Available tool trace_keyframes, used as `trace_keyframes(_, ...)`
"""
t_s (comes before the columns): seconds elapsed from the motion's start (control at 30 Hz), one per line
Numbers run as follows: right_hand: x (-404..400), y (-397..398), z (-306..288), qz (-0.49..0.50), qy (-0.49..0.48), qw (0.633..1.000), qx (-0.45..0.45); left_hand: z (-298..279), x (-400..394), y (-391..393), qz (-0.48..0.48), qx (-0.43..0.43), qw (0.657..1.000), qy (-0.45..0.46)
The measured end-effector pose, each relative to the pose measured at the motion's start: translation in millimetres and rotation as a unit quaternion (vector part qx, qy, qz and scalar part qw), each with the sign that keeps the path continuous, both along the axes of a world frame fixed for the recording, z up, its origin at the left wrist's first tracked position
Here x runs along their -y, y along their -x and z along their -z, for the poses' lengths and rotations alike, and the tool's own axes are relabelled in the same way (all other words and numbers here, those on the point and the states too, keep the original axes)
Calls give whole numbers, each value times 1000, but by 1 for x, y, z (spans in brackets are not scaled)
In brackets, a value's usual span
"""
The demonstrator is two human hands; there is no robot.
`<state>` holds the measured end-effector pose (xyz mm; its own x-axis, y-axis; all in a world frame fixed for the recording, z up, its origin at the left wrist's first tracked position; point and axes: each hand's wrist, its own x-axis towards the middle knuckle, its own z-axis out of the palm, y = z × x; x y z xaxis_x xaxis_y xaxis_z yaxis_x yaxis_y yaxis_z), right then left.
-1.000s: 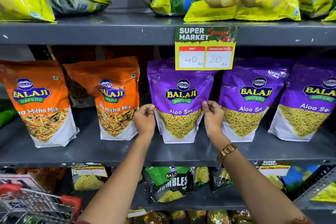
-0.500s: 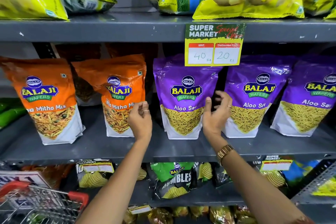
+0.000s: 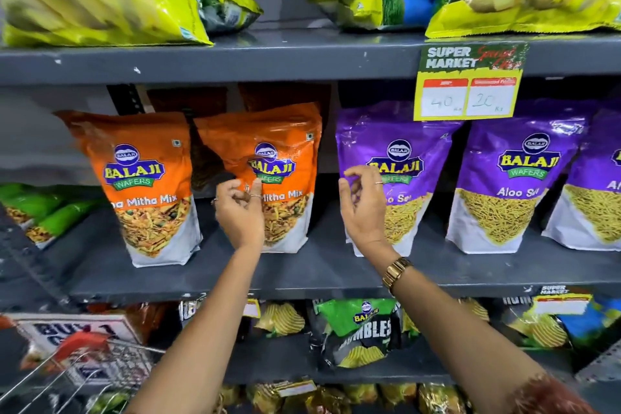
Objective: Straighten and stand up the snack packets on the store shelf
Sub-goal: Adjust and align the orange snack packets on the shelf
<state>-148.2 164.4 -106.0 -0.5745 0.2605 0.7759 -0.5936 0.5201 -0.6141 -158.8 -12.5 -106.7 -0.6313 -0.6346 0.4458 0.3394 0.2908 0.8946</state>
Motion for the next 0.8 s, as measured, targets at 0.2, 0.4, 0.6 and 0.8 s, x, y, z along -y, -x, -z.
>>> trace_keyframes(0.2,38,19,2,-63,-5,983,174,-10,30,15,65,48,997,12)
trace_keyframes(0.4,65,27,30,-146,64,939,305,-38,39,31,128,54,989,-42)
trace_keyframes(0.6,78,40,44,-195,92,915,342,-51,47,44,164,27,980,-104)
trace_keyframes(0.8,72,42,45,-204,71,910,353,-76,62,60,167,54,947,-269)
